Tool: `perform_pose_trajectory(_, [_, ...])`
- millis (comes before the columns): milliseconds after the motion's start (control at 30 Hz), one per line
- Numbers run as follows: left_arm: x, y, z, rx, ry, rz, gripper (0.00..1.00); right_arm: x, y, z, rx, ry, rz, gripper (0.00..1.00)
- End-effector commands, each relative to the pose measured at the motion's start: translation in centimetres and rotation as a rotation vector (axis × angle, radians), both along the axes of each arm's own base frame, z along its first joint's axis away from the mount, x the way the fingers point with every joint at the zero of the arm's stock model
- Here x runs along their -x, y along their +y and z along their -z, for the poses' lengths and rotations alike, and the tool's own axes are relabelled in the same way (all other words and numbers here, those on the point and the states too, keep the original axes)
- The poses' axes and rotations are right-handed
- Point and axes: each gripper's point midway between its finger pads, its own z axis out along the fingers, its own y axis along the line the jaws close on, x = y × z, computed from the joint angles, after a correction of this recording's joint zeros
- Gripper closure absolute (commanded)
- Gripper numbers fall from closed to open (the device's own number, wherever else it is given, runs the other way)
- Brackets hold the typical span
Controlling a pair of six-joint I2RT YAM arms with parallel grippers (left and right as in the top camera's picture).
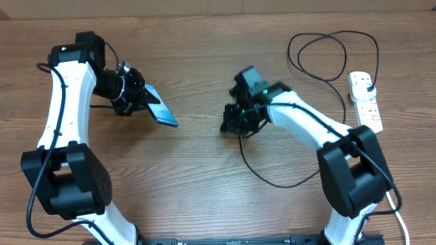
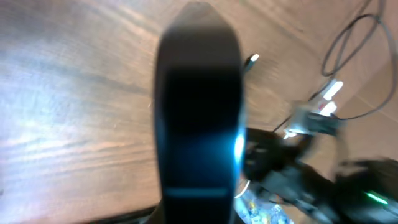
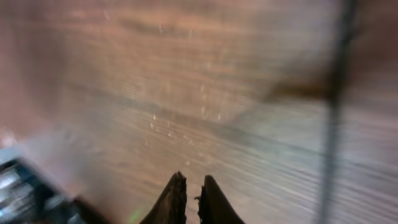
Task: Plug charger to phone and switch on socket
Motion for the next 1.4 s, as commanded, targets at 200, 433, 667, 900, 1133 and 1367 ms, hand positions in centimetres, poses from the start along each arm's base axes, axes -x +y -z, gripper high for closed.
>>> perform_pose_trajectory(200, [4.2,-5.9,-1.6,0.09,0.042,0.236,0.96,-4.6,-11.0,-1.3,0.433,-0.161,0.118,0.96])
perform_pose_trajectory(433, [7.0,-9.8,-2.8,0.17,0.103,0.336,0.96,-5.5,-17.9,-1.1,0.584,-0.13,0.242,0.96])
perform_pose_trajectory(667, [9.1,-12.3,-4.6,0.273,0.182,0.356,0.96,-6.1,-22.1,-1.2,0.632,-0.114,0.317,0.73])
perform_pose_trajectory(900, [10.5,-15.7,-6.1,0.379,0.193,0.407,0.96,-6.3,-21.9,-1.1,0.589,-0.106,0.327,0.0])
perform_pose_trajectory(1133, [10.8,-17.4,-7.7,0.47,0.266,0.352,0.96,-6.3,-21.9,-1.1,0.588,-0.109,0.328,0.0])
perform_pose_trajectory(1367, [10.5,-17.9,-8.6,0.506,0.38,0.247,0.96,-6.3,-21.9,-1.1,0.588,-0.109,0.327,0.0])
